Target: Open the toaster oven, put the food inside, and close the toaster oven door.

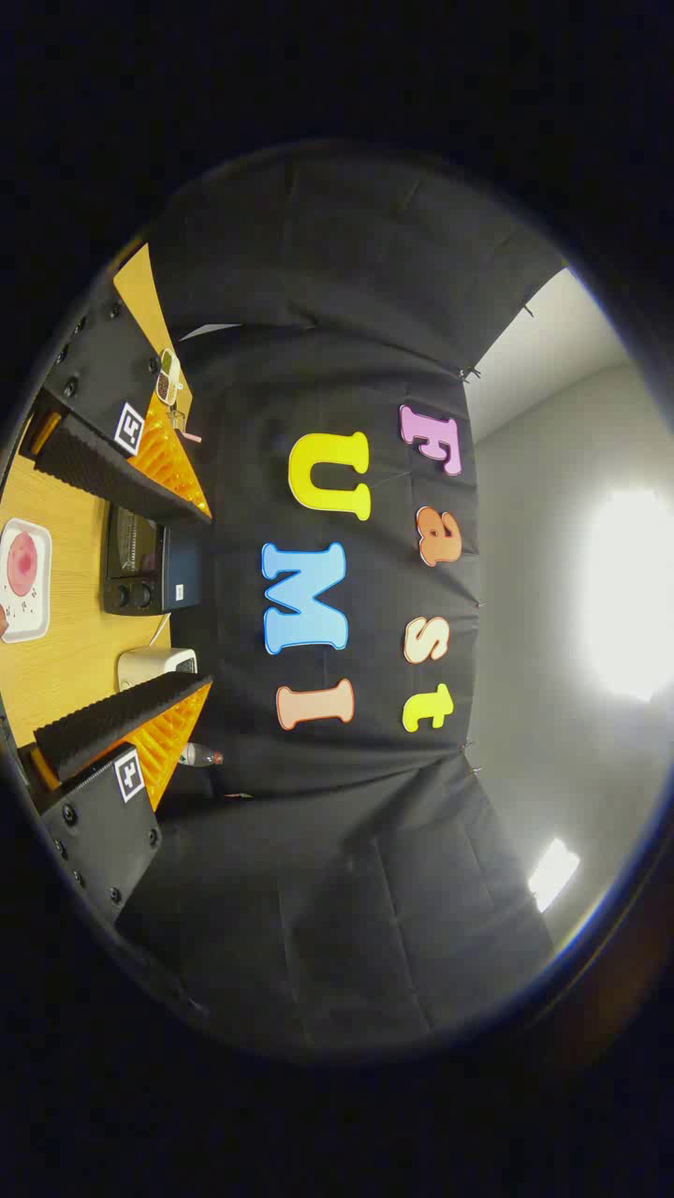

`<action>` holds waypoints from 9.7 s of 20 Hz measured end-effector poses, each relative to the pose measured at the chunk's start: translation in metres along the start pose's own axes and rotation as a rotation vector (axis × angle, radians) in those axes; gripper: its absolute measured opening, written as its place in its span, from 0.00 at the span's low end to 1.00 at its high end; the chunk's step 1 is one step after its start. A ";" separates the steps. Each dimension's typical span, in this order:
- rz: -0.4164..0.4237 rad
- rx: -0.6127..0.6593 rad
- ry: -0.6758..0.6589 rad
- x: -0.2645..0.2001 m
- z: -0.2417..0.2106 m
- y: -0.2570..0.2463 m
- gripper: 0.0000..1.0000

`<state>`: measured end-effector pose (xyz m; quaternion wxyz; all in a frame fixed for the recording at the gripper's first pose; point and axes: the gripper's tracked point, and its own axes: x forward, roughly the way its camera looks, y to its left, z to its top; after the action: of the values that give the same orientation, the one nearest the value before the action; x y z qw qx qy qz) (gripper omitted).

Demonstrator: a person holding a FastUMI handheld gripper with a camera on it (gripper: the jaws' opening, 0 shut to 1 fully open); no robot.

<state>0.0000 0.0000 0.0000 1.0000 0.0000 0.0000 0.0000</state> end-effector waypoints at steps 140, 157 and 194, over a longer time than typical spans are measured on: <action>0.398 0.492 1.612 -0.009 -0.368 -0.037 0.02; 0.456 0.887 1.454 -0.022 -0.333 0.000 0.02; -0.214 1.391 0.877 0.153 -0.314 0.150 0.02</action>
<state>0.1530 0.1498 -0.3136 0.6757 0.6184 0.3898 -0.0951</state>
